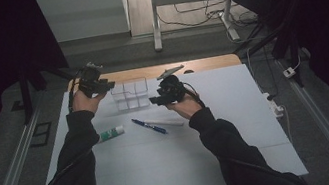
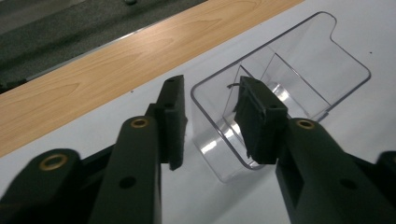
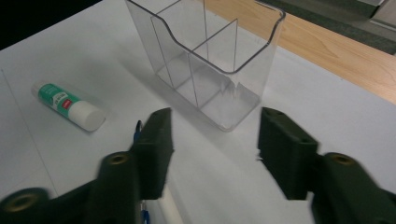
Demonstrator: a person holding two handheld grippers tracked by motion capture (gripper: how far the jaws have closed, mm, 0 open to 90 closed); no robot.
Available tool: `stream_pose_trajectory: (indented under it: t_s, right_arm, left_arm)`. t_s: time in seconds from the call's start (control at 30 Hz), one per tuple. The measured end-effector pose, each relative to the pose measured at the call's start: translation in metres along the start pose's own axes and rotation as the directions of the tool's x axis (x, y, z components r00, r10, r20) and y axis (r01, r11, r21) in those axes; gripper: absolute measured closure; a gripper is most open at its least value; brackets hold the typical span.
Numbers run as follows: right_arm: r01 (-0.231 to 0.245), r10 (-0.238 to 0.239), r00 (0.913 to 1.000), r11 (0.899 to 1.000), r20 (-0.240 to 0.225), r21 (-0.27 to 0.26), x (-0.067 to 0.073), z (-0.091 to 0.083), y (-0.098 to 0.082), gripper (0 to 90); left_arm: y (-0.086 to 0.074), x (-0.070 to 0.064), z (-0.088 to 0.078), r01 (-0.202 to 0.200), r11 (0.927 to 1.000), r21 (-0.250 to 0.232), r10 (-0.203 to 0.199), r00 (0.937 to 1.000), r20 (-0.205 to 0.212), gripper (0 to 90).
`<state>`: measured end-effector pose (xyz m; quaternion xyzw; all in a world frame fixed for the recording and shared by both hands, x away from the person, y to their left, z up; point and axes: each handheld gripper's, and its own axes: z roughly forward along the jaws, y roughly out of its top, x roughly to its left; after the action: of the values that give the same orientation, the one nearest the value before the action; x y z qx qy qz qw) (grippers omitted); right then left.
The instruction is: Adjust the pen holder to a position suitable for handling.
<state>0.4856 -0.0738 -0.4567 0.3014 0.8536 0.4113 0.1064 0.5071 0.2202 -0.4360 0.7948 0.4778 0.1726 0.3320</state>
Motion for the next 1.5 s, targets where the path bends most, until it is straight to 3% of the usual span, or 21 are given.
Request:
stream_pose_trajectory:
  t_s: [0.07, 0.1, 0.13, 0.27, 0.5, 0.63, 0.7, 1.07, 1.27, 1.3, 1.5]
  right_arm:
    - [-0.004, 0.004, 0.9999, 1.0, -0.017, 0.0, -0.001, 0.002, 0.003, 64.0]
    - [-0.004, 0.004, 0.9999, 1.0, -0.017, 0.0, -0.001, 0.002, 0.003, 64.0]
    - [-0.009, 0.009, 0.9993, 1.0, -0.036, -0.001, -0.003, 0.004, 0.005, 72.7]
    - [-0.004, 0.004, 0.9992, 1.0, -0.04, -0.011, -0.005, 0.009, 0.012, 89.1]
    - [-0.012, 0.012, 0.9996, 1.0, -0.025, -0.007, -0.009, 0.024, 0.023, 89.7]
    - [-0.023, 0.023, 0.9997, 0.999, -0.001, -0.031, -0.01, 0.03, 0.024, 89.7]
    - [-0.033, 0.033, 0.9994, 0.999, 0.0, -0.035, -0.01, 0.032, 0.025, 89.7]
    - [-0.011, 0.011, 0.9994, 1.0, 0.033, -0.021, -0.01, 0.043, 0.036, 89.7]
    - [-0.002, 0.003, 0.9995, 1.0, 0.032, -0.011, -0.009, 0.049, 0.038, 89.7]
    - [0.002, -0.001, 0.9994, 1.0, 0.036, -0.007, -0.009, 0.049, 0.038, 89.7]
    - [0.01, -0.01, 0.9994, 1.0, 0.033, -0.002, -0.008, 0.051, 0.038, 89.7]
  left_arm:
    - [0.002, 0.001, 0.001, 0.004, 1.0, 0.003, -0.003, 1.0, -0.001, 64.8]
    - [0.002, 0.001, 0.001, 0.004, 1.0, 0.003, -0.003, 1.0, -0.001, 65.7]
    - [0.002, 0.002, 0.002, 0.005, 1.0, 0.003, -0.005, 1.0, -0.004, 67.0]
    - [0.004, 0.002, 0.007, 0.022, 0.9998, 0.006, -0.022, 0.9998, -0.001, 70.5]
    - [0.004, 0.003, 0.014, 0.037, 0.9992, 0.018, -0.036, 0.9993, -0.009, 73.8]
    - [0.003, 0.004, 0.017, 0.046, 0.9984, 0.031, -0.046, 0.9989, -0.013, 75.6]
    - [0.002, 0.005, 0.019, 0.062, 0.9977, 0.029, -0.062, 0.9981, 0.001, 77.1]
    - [0.005, 0.006, 0.024, 0.082, 0.9964, 0.022, -0.082, 0.9965, -0.013, 80.5]
    - [0.006, 0.006, 0.023, 0.102, 0.9947, -0.013, -0.102, 0.9931, -0.058, 78.0]
    - [0.006, 0.008, 0.022, 0.122, 0.9924, -0.017, -0.122, 0.9911, -0.052, 77.2]
    - [0.006, 0.01, 0.024, 0.113, 0.9936, 0.007, -0.112, 0.9931, -0.034, 72.7]
